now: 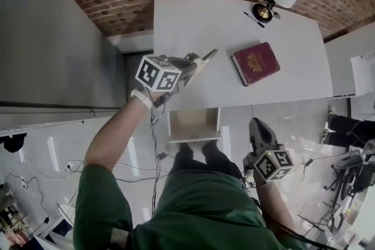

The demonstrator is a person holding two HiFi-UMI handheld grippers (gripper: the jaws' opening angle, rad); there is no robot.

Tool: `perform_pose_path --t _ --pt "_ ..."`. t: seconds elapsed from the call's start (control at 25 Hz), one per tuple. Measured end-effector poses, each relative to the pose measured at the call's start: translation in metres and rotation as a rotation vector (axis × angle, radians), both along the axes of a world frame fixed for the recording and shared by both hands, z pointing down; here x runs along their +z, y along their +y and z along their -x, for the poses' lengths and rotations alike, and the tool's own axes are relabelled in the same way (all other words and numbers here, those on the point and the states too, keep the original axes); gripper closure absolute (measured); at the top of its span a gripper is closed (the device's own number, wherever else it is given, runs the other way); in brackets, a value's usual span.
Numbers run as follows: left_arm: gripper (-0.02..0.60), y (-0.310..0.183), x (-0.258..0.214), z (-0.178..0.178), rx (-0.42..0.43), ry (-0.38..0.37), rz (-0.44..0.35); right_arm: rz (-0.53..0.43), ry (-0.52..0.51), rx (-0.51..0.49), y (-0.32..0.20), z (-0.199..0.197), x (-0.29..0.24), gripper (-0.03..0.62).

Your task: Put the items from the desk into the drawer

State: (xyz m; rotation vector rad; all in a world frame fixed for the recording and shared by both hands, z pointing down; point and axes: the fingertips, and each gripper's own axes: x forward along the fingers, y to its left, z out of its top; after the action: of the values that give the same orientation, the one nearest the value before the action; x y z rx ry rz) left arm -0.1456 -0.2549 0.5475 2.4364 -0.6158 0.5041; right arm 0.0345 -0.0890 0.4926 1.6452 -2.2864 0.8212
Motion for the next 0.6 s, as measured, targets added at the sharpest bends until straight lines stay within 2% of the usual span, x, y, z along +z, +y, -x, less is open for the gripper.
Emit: perform_pose_path --t 0.12,0.4,0.6 --pt "0.571 0.029 0.000 -0.009 0.075 -0.036 -0.015 0.009 -0.015 -0.016 0.001 0.005 0.003 0.591" --pt "0.571 0.088 0.017 -0.034 0.301 -0.206 -0.079 0.040 -0.052 -0.021 -0.003 -0.004 0.016 0.591" --pt "0.571 0.135 0.036 -0.067 0.421 -0.256 -0.118 0.012 -0.026 -0.055 -0.011 -0.020 0.023 0.591"
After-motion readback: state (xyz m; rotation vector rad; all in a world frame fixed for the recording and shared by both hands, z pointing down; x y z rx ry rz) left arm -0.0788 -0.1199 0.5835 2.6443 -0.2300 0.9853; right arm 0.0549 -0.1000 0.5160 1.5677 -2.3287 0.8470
